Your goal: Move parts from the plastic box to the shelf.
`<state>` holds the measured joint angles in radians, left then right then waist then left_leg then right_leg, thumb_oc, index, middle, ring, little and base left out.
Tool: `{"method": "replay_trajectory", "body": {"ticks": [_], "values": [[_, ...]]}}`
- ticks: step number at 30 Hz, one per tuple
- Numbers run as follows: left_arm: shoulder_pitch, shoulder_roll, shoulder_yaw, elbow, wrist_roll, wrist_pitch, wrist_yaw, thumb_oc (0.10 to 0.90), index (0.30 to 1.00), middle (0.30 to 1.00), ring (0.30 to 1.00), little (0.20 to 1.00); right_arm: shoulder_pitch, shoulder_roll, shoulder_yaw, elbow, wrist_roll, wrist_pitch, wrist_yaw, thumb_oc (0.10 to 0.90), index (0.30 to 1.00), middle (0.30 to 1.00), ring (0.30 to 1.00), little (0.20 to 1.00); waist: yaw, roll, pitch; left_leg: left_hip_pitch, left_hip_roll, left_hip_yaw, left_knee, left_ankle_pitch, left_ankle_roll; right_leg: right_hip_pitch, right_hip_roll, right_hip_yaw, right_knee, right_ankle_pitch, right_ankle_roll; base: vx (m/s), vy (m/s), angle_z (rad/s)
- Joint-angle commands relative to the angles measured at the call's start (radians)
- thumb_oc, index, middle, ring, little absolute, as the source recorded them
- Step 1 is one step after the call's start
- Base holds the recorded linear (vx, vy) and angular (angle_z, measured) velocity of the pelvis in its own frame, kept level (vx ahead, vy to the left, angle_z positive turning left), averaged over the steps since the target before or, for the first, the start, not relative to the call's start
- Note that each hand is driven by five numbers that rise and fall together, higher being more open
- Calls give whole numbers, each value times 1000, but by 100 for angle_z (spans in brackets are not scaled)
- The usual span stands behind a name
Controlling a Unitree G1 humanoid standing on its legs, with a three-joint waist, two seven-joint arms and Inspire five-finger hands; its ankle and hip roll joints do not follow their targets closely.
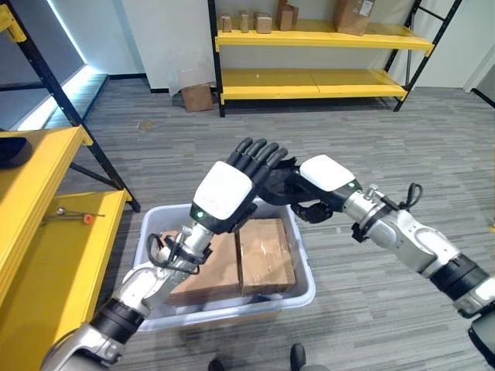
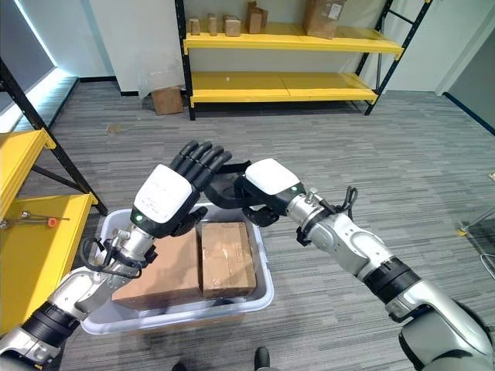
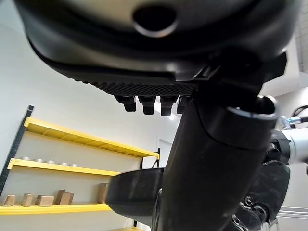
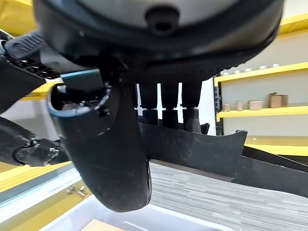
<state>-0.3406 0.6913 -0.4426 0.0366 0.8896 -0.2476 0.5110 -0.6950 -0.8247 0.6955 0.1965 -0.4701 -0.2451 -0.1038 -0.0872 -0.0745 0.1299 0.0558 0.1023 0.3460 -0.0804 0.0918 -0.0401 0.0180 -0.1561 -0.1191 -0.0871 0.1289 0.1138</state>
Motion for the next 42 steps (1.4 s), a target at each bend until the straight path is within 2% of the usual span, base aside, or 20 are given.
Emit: {"method": "replay_trajectory", "body": {"ticks": [1,14,23,42], "values": [[-137,9,-19,-40,-1,-13,42,900,1000,1000,1000,1000,-203,30,-21,-44,25,-27,-77,400,300,300,300,300,10,-22,-103,65,59,-118,-7,-104,-21,39,-50,51,4,-20,61,0,0,0],[-169,-12,-52,-13,2,-2,42,900,1000,1000,1000,1000,-243,42,3,-56,22,-25,-82,400,300,300,300,300,5,-27,-103,66,57,-118,-7,-104,-20,39,-50,57,4,-19,60,0,0,0],[-161,-28,-62,113,22,42,56,900,1000,1000,1000,1000,-248,53,-3,-59,33,-25,-83,400,300,300,300,300,2,-30,-104,67,58,-114,-7,-103,-22,39,-47,60,3,-18,58,0,0,0],[-137,-7,-50,217,34,77,66,900,1000,1000,1000,1000,-279,20,-8,-81,55,-33,-87,400,300,300,300,300,1,-36,-105,70,56,-110,-7,-102,-23,39,-43,65,4,-17,58,0,0,0]]}}
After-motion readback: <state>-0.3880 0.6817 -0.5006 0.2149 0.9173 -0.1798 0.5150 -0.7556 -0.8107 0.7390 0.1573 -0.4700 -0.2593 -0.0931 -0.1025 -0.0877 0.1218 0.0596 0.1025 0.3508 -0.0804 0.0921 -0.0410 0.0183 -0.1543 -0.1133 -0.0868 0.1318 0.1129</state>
